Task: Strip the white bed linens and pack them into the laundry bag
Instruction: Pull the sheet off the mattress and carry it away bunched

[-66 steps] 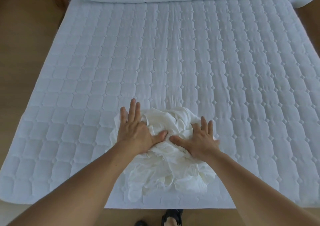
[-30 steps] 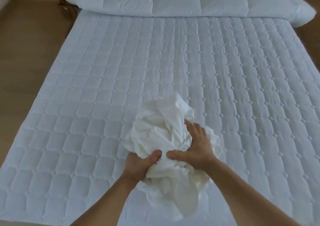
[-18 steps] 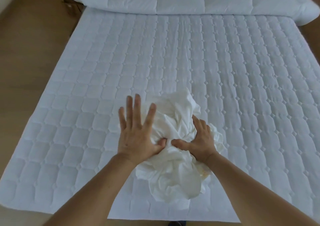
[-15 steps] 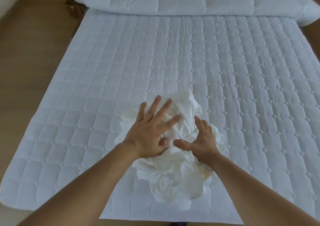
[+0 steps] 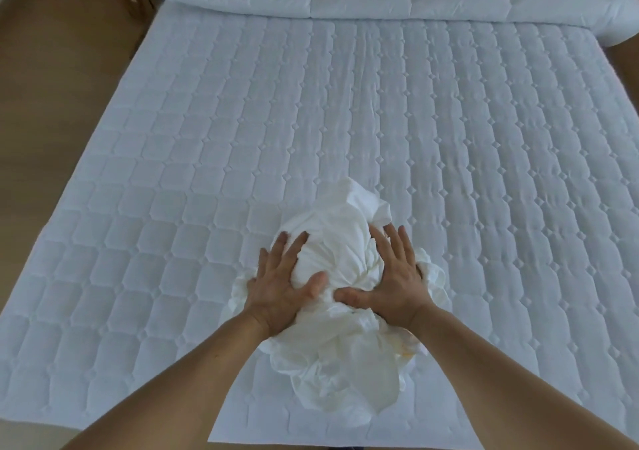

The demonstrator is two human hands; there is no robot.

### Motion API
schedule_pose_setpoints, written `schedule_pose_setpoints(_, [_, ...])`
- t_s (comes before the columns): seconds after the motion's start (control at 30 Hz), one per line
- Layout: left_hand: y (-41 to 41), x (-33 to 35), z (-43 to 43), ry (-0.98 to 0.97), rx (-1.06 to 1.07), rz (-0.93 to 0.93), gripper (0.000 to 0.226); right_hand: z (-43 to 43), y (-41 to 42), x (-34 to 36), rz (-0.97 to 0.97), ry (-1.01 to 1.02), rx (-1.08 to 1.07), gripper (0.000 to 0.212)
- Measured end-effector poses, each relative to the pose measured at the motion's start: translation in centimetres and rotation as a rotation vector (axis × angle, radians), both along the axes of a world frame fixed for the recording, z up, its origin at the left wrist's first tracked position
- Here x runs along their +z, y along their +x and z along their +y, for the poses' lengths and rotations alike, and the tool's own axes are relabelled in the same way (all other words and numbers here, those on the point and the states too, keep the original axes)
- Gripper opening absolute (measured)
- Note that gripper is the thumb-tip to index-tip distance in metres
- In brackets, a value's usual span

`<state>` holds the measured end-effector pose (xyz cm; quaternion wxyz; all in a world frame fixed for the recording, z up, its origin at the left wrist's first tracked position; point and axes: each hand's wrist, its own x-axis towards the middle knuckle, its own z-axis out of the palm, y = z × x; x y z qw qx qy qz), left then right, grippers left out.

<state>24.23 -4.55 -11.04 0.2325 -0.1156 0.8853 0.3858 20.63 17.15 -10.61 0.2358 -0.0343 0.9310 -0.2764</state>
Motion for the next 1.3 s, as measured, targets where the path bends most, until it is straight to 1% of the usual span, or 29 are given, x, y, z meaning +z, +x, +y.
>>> schedule_pose_setpoints(0.03, [0.0,-0.2,0.1,-0.043,0.028,-0.037,0.095,0.0,-0.1,0.1,-0.016,0.026,0.011,0.139])
schedule_pose_setpoints(0.1, [0.3,-0.6,0.1,-0.152,0.095,-0.098,0.119,0.1,0.1,0.2,-0.028,0.095,0.023,0.139])
schedule_pose_setpoints(0.13, [0.6,-0.9,0.1,-0.192,0.116,-0.116,0.128,0.1,0.3,0.2,-0.032,0.142,0.034,0.139])
schedule_pose_setpoints(0.2, [1.1,-1.2,0.2,-0.21,0.136,-0.141,0.131,0.4,0.6,0.5,-0.07,0.236,0.062,0.136])
schedule_pose_setpoints(0.27, [1.0,-1.0,0.4,-0.188,0.152,-0.164,0.129,0.5,0.2,0.8,-0.134,0.26,0.063,0.132])
schedule_pose_setpoints(0.37, [0.0,-0.7,0.2,-0.149,0.178,-0.219,0.136,0.2,-0.8,1.2,-0.226,0.196,0.02,0.128])
schedule_pose_setpoints(0.47, [0.0,-0.7,0.2,-0.067,0.21,-0.205,0.141,0.2,-0.7,0.9,-0.224,0.112,-0.022,0.129])
schedule_pose_setpoints(0.57, [0.4,-0.4,0.4,0.016,0.261,-0.193,0.138,0.4,0.2,0.7,-0.141,0.056,-0.052,0.127])
schedule_pose_setpoints(0.67, [0.4,0.1,0.6,0.021,0.289,-0.201,0.131,0.1,1.1,0.5,-0.057,0.072,-0.091,0.129])
schedule_pose_setpoints(0.73, [0.1,0.5,0.5,0.024,0.284,-0.214,0.129,-0.1,1.4,0.4,0.09,0.125,-0.076,0.135])
schedule_pose_setpoints(0.8, [-0.2,0.9,0.5,0.031,0.276,-0.233,0.13,-0.1,1.0,0.8,0.308,0.172,0.026,0.135])
schedule_pose_setpoints(0.87, [-0.6,1.1,0.5,0.028,0.276,-0.243,0.131,0.2,0.0,1.4,0.522,0.18,0.205,0.123])
schedule_pose_setpoints(0.93, [-0.8,1.2,0.6,0.018,0.272,-0.244,0.131,0.3,-1.3,1.7,0.662,0.174,0.395,0.112])
schedule_pose_setpoints(0.97, [-0.8,1.2,0.6,0.008,0.266,-0.241,0.131,0.2,-1.9,1.8,0.69,0.181,0.476,0.108])
schedule_pose_setpoints(1.0, [-0.9,1.1,0.7,0.0,0.261,-0.235,0.131,0.1,-2.5,1.9,0.683,0.204,0.539,0.104])
schedule_pose_setpoints(1.07, [-0.9,1.0,0.8,-0.004,0.264,-0.231,0.131,0.0,-3.3,1.9,0.541,0.286,0.57,0.102])
schedule_pose_setpoints(1.13, [-1.0,0.9,0.9,-0.015,0.265,-0.227,0.131,0.1,-3.7,1.5,0.338,0.318,0.486,0.11])
schedule_pose_setpoints(1.23, [-1.0,0.7,1.1,-0.031,0.265,-0.213,0.135,0.8,-3.9,0.3,0.039,0.22,0.3,0.127])
schedule_pose_setpoints(1.3, [-0.7,0.7,1.1,-0.023,0.256,-0.2,0.14,1.3,-3.8,-0.1,-0.107,0.157,0.178,0.137])
